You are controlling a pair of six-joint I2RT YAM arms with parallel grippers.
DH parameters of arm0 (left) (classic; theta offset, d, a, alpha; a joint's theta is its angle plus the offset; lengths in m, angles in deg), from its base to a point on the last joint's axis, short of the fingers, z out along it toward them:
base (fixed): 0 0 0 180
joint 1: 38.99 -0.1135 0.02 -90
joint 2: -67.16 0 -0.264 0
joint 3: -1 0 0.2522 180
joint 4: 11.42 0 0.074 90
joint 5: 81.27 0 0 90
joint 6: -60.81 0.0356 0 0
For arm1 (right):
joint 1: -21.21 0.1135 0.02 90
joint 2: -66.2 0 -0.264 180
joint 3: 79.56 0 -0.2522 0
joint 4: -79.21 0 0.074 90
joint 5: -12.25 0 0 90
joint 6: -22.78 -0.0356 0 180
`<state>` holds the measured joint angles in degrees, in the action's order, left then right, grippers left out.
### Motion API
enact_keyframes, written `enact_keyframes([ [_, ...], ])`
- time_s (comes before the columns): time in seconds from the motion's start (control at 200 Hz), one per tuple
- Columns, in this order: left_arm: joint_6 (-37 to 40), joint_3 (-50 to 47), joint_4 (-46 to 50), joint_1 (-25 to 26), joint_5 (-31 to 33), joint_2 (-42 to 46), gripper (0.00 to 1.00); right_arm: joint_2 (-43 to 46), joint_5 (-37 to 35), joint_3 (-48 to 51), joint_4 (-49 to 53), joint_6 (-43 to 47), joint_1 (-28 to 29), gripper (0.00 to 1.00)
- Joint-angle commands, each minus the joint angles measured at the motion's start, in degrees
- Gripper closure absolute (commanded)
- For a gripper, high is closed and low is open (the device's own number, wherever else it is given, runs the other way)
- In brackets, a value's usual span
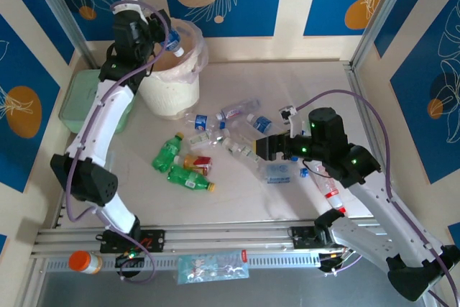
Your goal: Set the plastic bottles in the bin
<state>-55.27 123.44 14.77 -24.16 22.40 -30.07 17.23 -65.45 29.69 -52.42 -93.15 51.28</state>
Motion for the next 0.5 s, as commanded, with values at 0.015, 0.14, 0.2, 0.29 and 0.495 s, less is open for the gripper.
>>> enact_keyframes([
  [0.015, 1.57, 10.13, 9.1, -0.46, 13.24, -5.77, 0.68, -1.16, 1.64, -2.42, 2.1, 0.79, -0.18, 0.11],
  [0.14, 1.13, 15.52, 15.52, -0.48, 16.71, -10.97, 0.67, -2.24, 1.03, -3.45, 2.65, 1.47, -0.18, 0.11],
  [0.2, 0.96, 17.28, 18.3, -0.46, 17.77, -13.41, 0.66, -2.84, 0.89, -3.9, 2.66, 1.89, -0.23, 0.11],
  [0.29, 1.08, 19.91, 22.36, -0.43, 18.02, -17.18, 0.66, -3.86, 0.85, -4.57, 2.5, 2.11, -0.31, 0.11],
  [0.495, 0.86, 21.35, 25.28, -0.45, 14.83, -22.8, 0.61, -6.46, 2.3, -5.14, 1.43, 1.59, -0.27, 0.11],
])
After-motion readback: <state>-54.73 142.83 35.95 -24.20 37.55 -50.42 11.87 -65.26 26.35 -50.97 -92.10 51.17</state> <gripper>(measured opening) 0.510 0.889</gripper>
